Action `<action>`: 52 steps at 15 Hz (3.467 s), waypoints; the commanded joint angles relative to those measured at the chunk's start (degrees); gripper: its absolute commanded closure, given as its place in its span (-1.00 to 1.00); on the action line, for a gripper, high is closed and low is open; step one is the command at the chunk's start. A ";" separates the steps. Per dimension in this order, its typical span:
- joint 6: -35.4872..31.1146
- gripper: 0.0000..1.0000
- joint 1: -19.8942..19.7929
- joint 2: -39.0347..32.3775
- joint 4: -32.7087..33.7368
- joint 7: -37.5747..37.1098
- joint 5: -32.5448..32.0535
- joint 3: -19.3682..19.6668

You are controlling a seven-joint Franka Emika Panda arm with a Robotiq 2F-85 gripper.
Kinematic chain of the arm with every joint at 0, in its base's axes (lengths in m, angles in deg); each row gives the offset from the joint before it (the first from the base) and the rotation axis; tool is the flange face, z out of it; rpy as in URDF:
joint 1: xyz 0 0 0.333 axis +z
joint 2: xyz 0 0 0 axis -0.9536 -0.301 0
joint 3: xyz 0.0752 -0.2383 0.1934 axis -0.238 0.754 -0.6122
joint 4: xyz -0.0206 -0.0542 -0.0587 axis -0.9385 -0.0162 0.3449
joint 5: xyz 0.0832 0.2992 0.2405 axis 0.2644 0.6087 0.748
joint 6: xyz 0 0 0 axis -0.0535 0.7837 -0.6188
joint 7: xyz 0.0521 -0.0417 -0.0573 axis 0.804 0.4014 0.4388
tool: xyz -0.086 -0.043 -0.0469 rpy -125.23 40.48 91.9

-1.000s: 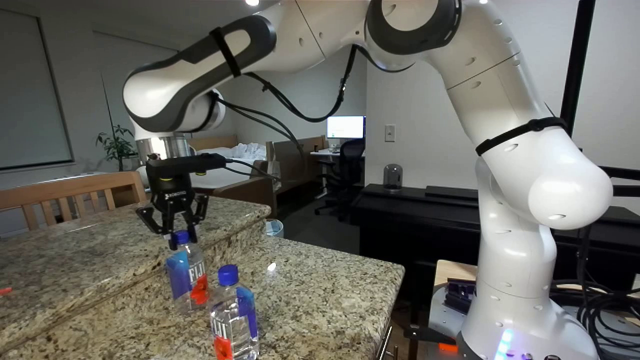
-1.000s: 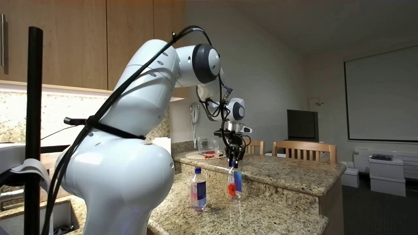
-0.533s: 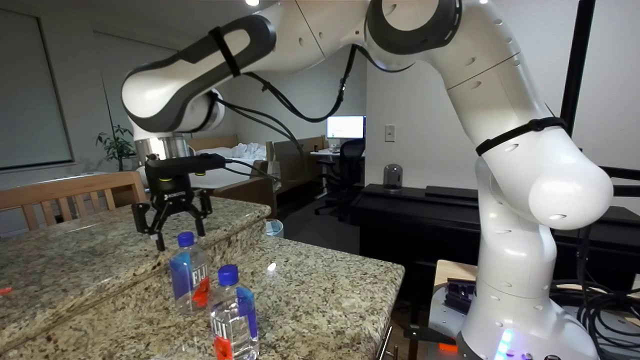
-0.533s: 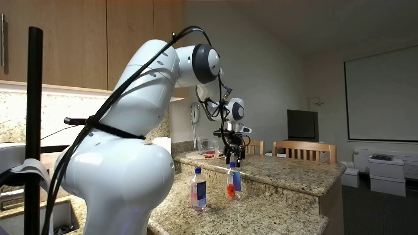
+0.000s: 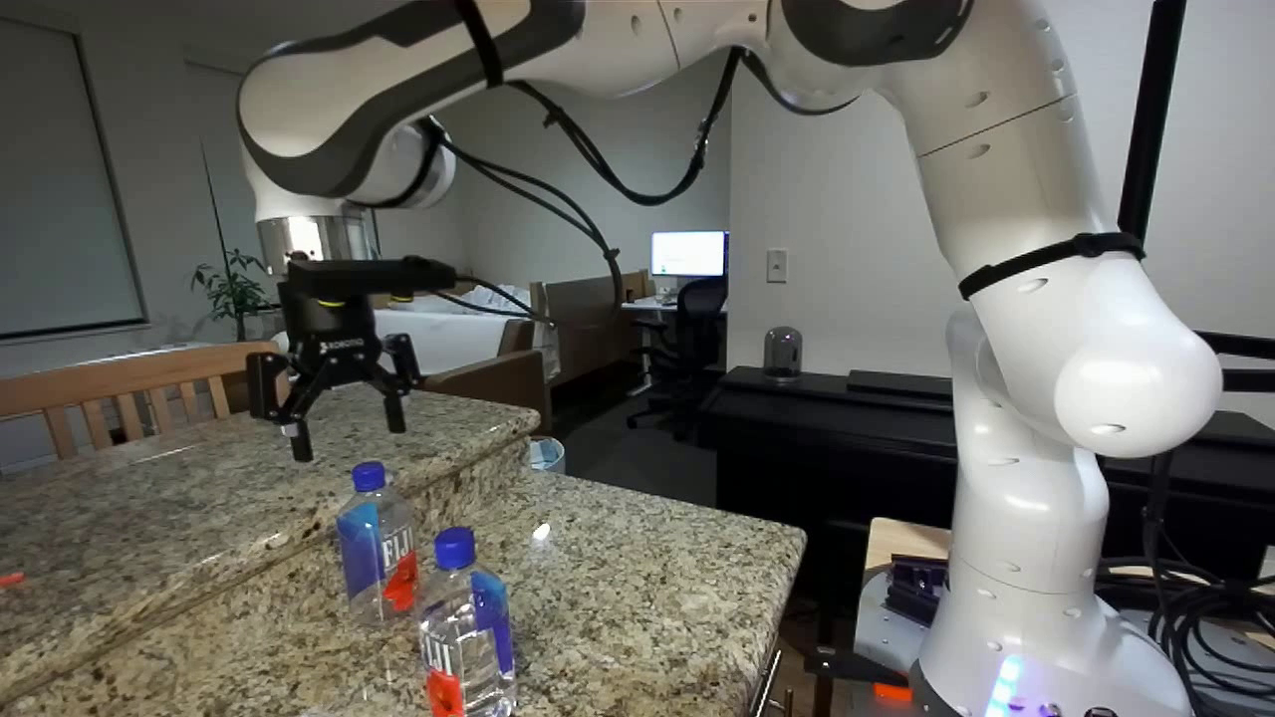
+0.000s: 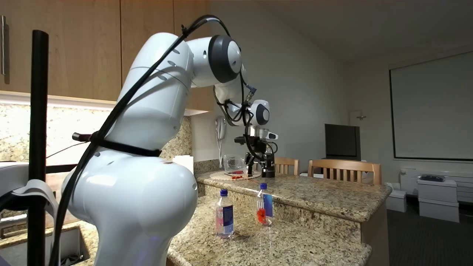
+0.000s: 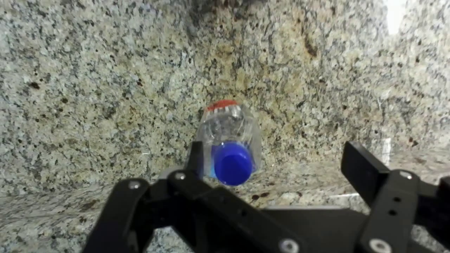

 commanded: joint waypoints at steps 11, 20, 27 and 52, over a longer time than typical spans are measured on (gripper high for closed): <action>4.30 -1.00 -0.96 21.92 -30.69 12.57 8.48 -3.98; -0.28 -1.00 -1.20 20.05 -28.53 6.50 11.44 -3.97; -20.76 -1.00 2.53 18.72 -33.40 -11.47 20.54 -8.73; -0.08 -1.00 4.10 29.69 -33.13 -86.48 -9.06 -16.15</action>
